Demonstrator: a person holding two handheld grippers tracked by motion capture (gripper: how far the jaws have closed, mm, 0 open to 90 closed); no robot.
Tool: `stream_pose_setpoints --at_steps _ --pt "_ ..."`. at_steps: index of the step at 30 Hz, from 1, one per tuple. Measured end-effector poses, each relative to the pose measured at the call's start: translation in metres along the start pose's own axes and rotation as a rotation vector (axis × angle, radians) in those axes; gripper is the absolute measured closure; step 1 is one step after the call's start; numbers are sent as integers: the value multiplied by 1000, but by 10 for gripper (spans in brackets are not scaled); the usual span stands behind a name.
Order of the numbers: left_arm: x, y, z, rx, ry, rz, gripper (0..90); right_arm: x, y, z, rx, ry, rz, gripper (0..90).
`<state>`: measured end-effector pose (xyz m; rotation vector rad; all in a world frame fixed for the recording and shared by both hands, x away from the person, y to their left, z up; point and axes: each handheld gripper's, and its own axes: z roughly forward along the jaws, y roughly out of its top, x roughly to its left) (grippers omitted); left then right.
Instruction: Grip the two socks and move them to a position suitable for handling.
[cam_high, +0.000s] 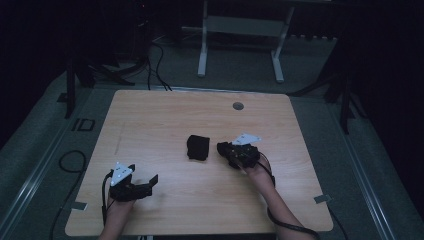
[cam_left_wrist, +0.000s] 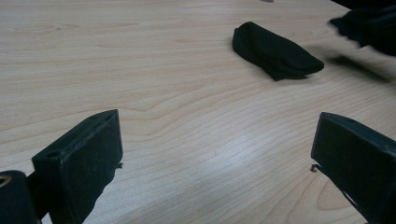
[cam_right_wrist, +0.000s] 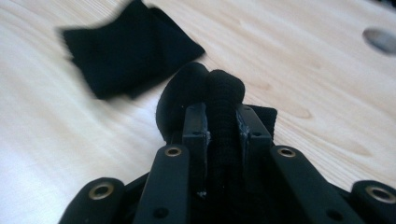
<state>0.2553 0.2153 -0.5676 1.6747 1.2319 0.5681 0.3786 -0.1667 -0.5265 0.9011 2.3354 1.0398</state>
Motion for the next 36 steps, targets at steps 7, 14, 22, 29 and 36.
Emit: stream_pose_setpoints --at_steps 7,14,22,29,36 --pt "-2 0 0 -1 1 5 24 26 -3 -51 -75 30 -60 769" --pt "-3 1 1 2 -7 6 24 61 -27 -68 -61 89 -60 768" --pt "-6 1 4 13 -14 21 24 64 -49 -48 8 41 -41 766" --pt "-8 0 4 16 -42 16 24 71 -57 -32 60 64 -39 760" --pt "-14 -1 4 29 -69 13 24 71 -59 -27 64 67 -5 739"
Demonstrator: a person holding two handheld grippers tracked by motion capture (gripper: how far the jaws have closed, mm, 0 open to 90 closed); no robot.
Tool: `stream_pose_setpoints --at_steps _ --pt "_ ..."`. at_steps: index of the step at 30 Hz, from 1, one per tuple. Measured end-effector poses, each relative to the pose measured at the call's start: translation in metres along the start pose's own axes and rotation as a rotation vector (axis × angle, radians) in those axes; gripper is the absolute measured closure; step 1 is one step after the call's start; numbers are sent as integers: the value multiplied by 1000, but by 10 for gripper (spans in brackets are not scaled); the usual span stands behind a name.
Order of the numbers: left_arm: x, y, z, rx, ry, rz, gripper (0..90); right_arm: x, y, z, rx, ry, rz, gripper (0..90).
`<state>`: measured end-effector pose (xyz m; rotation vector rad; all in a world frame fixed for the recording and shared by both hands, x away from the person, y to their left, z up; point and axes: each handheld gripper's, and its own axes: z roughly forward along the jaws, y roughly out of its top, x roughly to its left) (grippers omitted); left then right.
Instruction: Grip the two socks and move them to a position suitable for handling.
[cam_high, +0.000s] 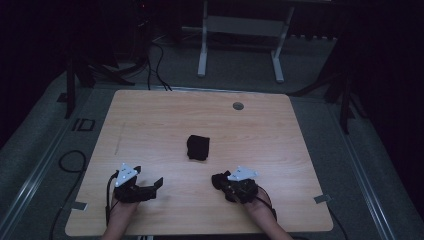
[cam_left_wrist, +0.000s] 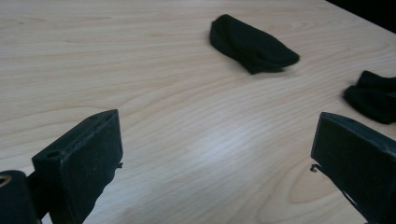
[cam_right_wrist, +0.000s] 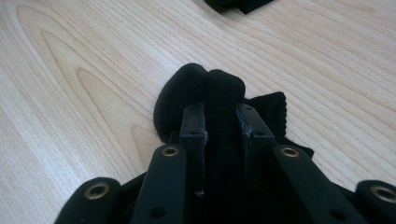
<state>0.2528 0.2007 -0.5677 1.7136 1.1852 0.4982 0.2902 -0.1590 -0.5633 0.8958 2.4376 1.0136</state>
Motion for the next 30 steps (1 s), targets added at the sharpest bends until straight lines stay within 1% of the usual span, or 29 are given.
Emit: stream_pose_setpoints --at_steps 2,3,4,5,6,7,8,9,10,11,12,13,14,15,16,17,18,19,20,21,22,23,24,25,26,27,28,29,30 --pt "-2 0 0 7 -5 3 24 0 1 0 3 6 7 732" --pt "-6 0 2 25 -25 5 24 0 1 0 5 12 2 721" --pt "-10 1 3 39 -39 7 24 -1 2 -2 4 39 6 649" --pt "-10 1 3 39 -39 7 25 -1 2 -2 4 39 6 649" --pt "-17 1 6 65 -74 23 25 -1 4 -5 -1 66 13 592" --pt "-21 2 8 78 -96 38 26 0 9 -15 -30 78 4 509" --pt "-26 2 10 84 -120 49 41 -1 13 -23 -53 87 8 476" --pt "-31 3 12 95 -143 52 58 -3 16 -30 -78 88 12 457" --pt "-35 5 15 104 -172 52 58 -6 20 -38 -99 79 7 455" --pt "-40 6 18 111 -205 51 67 -9 23 -45 -118 54 -1 450" --pt "-45 8 21 116 -228 54 110 -12 26 -50 -129 27 -5 436" --pt "-50 10 24 121 -250 61 154 -17 27 -54 -135 19 2 430" --pt "-55 12 28 128 -279 65 154 -22 28 -57 -138 28 18 430" --pt "-61 14 32 138 -311 74 158 -26 28 -58 -135 33 32 430" --pt "-67 17 36 144 -329 85 194 -29 26 -56 -120 36 43 430" --pt "-67 17 36 144 -329 85 221 -29 26 -56 -120 36 43 430" --pt "-79 22 47 164 -384 106 254 -31 19 -47 -64 59 66 438" --pt "-84 24 52 179 -394 122 271 -31 16 -43 -46 64 62 440" --pt "-89 25 58 194 -402 138 290 -30 13 -39 -31 63 57 455" --pt "-89 25 58 194 -402 138 316 -29 10 -35 -18 66 57 467" --pt "-93 26 64 212 -405 150 316 -29 10 -35 -18 66 57 467" --pt "-99 27 76 248 -428 156 344 -30 4 -27 10 68 60 507" --pt "-101 27 82 265 -427 159 355 -31 3 -24 21 59 59 525" --pt "-103 27 87 276 -424 170 359 -32 1 -21 36 54 66 537" --pt "-104 28 92 286 -432 171 362 -33 -1 -18 45 52 69 543" --pt "-105 28 96 297 -433 173 373 -34 -2 -16 59 50 71 581" --pt "-105 29 100 311 -428 182 377 -35 -4 -14 76 53 70 600" --pt "-105 29 103 318 -430 183 380 -36 -5 -13 79 59 66 630" --pt "-105 29 106 322 -436 182 406 -36 -5 -13 76 65 69 667"
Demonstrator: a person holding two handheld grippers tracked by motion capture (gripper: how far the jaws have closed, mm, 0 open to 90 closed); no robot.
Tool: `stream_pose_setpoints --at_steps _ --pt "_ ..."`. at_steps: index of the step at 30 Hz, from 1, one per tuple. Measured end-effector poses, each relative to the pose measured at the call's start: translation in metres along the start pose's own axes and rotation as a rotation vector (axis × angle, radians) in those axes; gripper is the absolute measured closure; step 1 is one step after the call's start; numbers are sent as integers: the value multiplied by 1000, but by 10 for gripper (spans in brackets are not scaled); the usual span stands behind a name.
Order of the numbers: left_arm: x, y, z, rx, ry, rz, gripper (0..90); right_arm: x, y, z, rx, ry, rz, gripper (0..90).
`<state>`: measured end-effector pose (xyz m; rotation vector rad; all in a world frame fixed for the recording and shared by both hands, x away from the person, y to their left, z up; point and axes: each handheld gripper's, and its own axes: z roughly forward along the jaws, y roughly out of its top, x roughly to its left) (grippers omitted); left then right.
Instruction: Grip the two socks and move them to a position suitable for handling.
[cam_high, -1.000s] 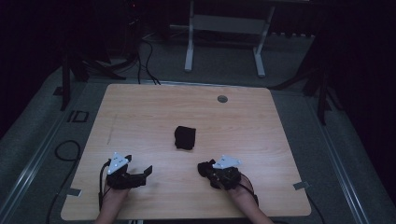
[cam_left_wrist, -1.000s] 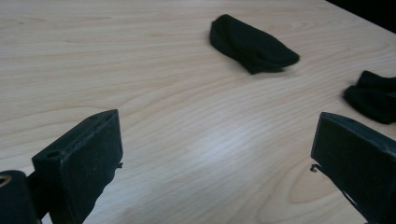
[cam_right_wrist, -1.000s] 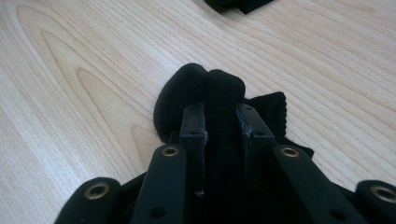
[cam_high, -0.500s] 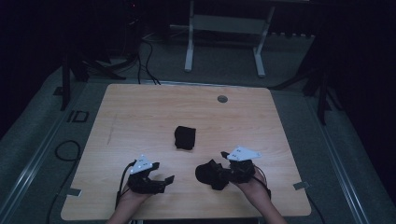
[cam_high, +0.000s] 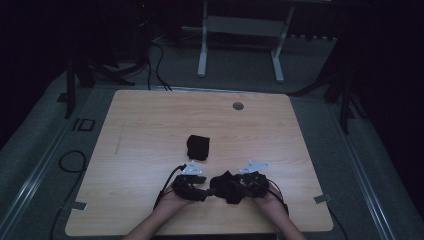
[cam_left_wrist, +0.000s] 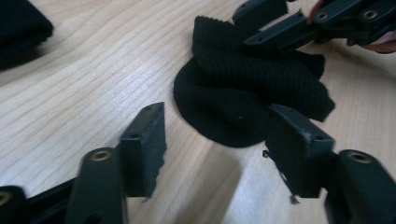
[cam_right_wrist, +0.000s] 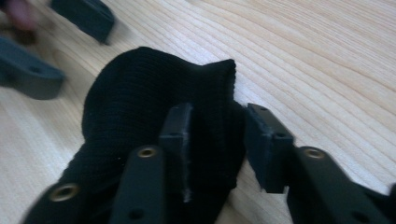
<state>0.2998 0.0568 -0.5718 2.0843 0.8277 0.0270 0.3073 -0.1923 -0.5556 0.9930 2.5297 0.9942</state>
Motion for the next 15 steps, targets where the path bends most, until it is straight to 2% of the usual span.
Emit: stream_pose_setpoints --at_steps 4,7,11,13,15 --pt "0 4 4 7 -3 8 466 4 0 1 1 -8 -22 756" --pt "-1 9 12 11 -22 22 569 6 0 1 -2 -17 -33 789" --pt "-6 13 18 26 -11 58 716 7 -1 1 -8 -28 -45 801" --pt "-6 14 19 32 -2 45 805 8 -1 1 -12 -32 -42 811" --pt "-6 13 19 27 -1 40 831 9 -1 -1 -14 -43 -45 829"
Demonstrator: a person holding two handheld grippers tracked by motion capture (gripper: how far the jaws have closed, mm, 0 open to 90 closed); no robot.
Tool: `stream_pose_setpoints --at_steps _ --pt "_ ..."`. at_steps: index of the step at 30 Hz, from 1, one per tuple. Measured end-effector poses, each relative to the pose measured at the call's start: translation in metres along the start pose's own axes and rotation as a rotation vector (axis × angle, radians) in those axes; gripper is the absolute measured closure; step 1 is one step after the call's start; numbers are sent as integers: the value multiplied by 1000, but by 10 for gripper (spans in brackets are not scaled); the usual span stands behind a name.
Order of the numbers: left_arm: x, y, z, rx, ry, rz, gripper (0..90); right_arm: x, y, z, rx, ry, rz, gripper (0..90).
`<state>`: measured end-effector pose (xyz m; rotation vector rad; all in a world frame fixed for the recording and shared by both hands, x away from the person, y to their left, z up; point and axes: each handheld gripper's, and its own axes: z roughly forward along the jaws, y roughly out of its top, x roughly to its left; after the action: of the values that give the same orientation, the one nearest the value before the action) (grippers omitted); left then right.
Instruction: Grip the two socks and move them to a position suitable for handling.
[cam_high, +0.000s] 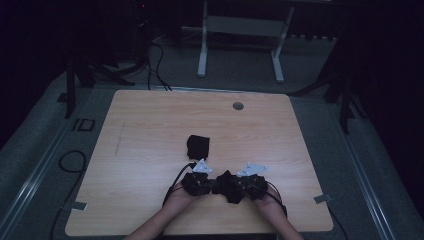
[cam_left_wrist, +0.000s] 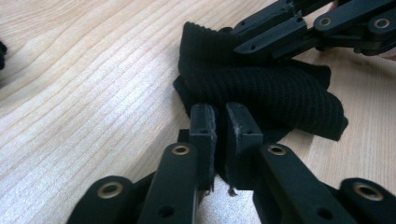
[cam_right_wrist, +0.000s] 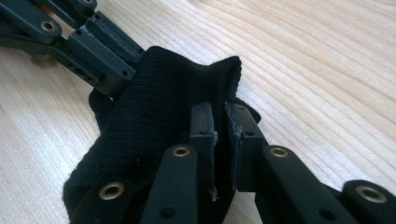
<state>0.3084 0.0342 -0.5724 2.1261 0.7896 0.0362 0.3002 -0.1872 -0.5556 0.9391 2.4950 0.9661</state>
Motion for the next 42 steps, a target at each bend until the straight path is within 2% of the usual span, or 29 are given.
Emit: stream_pose_setpoints --at_steps 2,5,9,12,13,16,18,21,22,24,29,33,36,37,39,41,42 --pt "-1 -1 -6 -22 -3 -15 836 1 0 -2 -3 -5 -1 832" --pt "-1 2 -19 -52 10 -14 843 -3 5 -18 -54 -14 13 843" --pt "1 8 -43 -97 -4 -34 849 -11 14 -45 -132 -11 50 847" --pt "0 11 -64 -105 33 -6 850 -15 17 -67 -182 -29 68 853" --pt "1 11 -71 -110 35 -14 850 -19 16 -75 -205 -23 87 854" --pt "7 8 -93 -119 67 -37 850 -30 11 -95 -227 -70 117 854" --pt "10 4 -106 -126 92 -56 850 -39 6 -106 -234 -77 147 853" --pt "11 -5 -117 -124 87 -74 849 -46 -4 -114 -226 -82 183 852" --pt "10 -9 -118 -118 76 -79 849 -46 -8 -114 -225 -71 193 851" --pt "8 -16 -115 -106 84 -77 848 -45 -15 -109 -202 -49 201 851" --pt "12 -31 -92 -46 71 -91 846 -39 -34 -84 -127 -27 224 850" --pt "17 -38 -79 -13 62 -106 843 -40 -47 -74 -85 -28 245 846" --pt "17 -39 -71 4 48 -98 827 -42 -53 -71 -70 -34 253 843" --pt "17 -39 -70 12 40 -93 806 -43 -54 -71 -63 -38 254 840" --pt "16 -40 -70 15 48 -89 708 -44 -57 -70 -50 -47 250 798" --pt "17 -41 -72 1 51 -90 608 -45 -59 -70 -41 -69 253 676" --pt "19 -42 -74 -3 55 -93 597 -46 -60 -70 -35 -70 256 634"
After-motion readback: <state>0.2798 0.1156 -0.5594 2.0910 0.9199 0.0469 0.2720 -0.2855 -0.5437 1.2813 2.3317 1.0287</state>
